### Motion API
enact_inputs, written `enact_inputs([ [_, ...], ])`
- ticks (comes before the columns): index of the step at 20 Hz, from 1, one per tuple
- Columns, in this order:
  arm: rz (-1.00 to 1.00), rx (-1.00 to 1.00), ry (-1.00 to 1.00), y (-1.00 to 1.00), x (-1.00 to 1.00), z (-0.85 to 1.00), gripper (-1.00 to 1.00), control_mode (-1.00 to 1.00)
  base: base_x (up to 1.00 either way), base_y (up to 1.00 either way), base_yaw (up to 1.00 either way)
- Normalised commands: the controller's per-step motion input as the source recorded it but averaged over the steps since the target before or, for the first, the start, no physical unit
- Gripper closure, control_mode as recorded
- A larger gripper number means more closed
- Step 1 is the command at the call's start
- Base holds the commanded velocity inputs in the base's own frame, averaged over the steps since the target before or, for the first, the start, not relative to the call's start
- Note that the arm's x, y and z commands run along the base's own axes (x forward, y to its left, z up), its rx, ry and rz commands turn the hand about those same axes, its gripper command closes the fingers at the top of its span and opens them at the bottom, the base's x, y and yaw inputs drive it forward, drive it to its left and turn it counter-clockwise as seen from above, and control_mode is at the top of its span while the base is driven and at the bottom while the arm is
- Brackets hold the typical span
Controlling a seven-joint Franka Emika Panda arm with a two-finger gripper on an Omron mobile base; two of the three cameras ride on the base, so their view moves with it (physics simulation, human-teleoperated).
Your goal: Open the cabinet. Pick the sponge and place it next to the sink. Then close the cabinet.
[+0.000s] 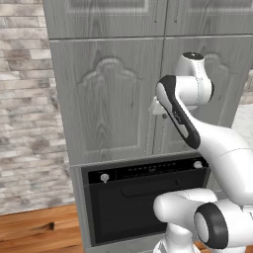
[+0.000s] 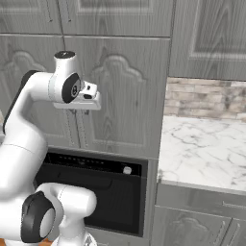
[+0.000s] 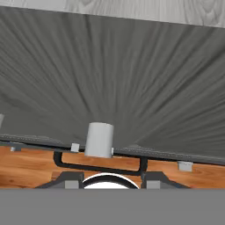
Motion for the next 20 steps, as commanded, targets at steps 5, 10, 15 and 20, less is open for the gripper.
enact_inputs([
  [5, 0.03, 0.00, -0.04, 0.20, -0.15, 0.00, -1.00, -1.00, 0.00, 0.00, 0.00],
  [10, 0.04, 0.00, -0.01, 0.29, -0.10, 0.00, -1.00, -1.00, 0.00, 0.00, 0.00],
  [15, 0.00, 0.00, -0.01, 0.00, -0.29, 0.00, -1.00, -1.00, 0.00, 0.00, 0.00],
  [20, 0.00, 0.00, 0.00, 0.00, -0.17, 0.00, -1.00, -1.00, 0.00, 0.00, 0.00],
])
